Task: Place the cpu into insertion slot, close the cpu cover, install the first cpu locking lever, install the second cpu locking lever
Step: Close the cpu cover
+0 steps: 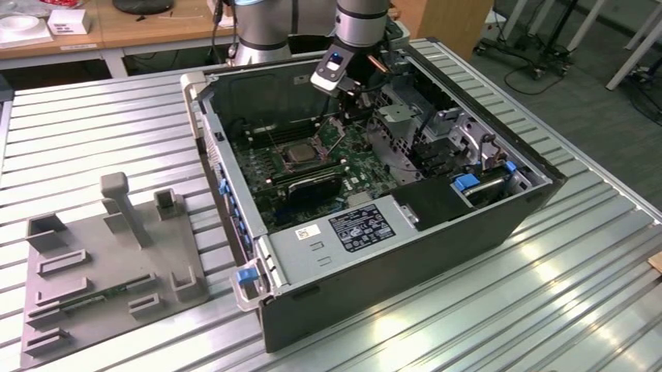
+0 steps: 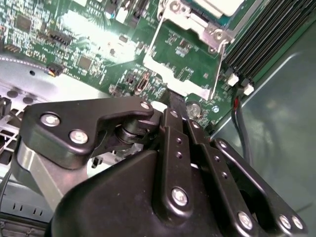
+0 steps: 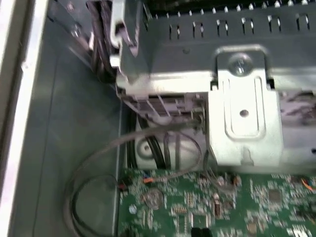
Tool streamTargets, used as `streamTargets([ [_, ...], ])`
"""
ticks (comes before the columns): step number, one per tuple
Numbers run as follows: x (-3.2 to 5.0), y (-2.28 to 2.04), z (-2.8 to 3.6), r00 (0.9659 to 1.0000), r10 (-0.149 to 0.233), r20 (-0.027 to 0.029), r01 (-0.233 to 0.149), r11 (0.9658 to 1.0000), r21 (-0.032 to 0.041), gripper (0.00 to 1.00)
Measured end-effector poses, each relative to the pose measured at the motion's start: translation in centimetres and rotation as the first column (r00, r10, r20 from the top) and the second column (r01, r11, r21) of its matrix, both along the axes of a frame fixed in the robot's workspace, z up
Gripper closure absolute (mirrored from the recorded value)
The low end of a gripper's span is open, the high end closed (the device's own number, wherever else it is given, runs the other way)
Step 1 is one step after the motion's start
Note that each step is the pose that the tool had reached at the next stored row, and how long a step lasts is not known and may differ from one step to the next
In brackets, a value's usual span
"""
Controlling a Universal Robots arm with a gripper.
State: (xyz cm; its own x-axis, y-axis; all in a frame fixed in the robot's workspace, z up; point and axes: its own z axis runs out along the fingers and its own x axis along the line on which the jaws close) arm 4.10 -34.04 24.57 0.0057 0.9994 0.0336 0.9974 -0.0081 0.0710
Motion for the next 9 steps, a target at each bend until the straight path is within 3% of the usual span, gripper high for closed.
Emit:
streamTargets([
  [5, -1.07, 0.0, -0.04, 1.0, 0.0, -0.0001, 0.0, 1.0, -0.0001, 0.89],
  [9, -2.68, -0.01, -0.06, 1.0, -0.001, 0.0001, 0.001, 1.0, 0.0, 0.89],
])
